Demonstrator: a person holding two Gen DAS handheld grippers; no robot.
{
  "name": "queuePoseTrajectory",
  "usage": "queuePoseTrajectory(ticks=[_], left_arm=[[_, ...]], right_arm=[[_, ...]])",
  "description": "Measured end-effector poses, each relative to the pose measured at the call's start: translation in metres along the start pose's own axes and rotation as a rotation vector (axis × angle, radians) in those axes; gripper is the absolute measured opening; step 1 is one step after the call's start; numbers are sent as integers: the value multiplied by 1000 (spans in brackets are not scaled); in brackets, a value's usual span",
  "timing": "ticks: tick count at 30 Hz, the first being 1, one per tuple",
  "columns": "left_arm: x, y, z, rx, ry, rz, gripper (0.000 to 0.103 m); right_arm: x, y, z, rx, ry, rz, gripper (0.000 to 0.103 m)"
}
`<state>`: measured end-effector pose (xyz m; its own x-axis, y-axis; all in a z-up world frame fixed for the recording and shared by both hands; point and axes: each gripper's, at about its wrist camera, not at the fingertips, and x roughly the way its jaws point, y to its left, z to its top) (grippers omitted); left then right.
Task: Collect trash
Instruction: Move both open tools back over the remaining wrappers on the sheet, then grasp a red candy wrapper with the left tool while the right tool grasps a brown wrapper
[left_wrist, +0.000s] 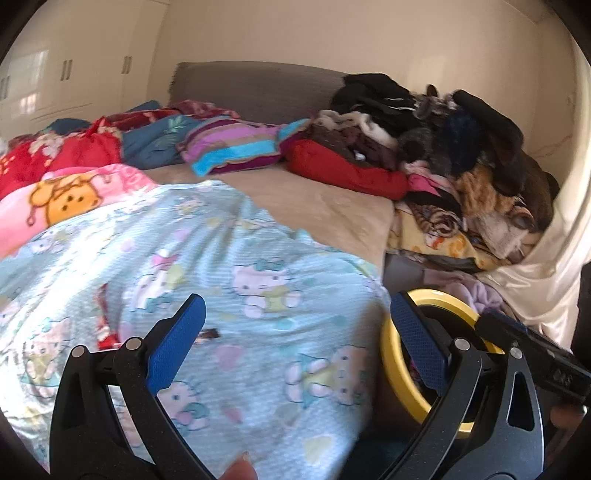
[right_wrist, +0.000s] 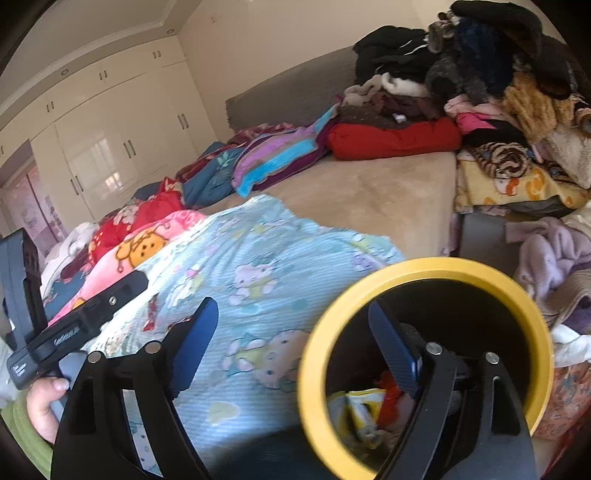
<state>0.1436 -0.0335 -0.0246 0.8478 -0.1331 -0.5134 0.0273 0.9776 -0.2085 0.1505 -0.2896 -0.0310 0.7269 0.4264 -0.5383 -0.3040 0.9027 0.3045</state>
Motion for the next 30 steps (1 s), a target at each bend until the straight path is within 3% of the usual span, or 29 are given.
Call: queuePoseTrajectory(ticks=[11,17,24,30], left_arm=[[4,107,-4,-173,21,212,92],[6,153,-15,-268,35,271,91],[19,185,-30,-340,72,274,66],[33,198,-43,-386,108,251,55]], right_arm=[[67,76,-16,-93,129,61,82],[117,115,-27,-119,200,73,82],[172,138,-36,-108,285,83,79],[214,138,-35,9,349,112,73]])
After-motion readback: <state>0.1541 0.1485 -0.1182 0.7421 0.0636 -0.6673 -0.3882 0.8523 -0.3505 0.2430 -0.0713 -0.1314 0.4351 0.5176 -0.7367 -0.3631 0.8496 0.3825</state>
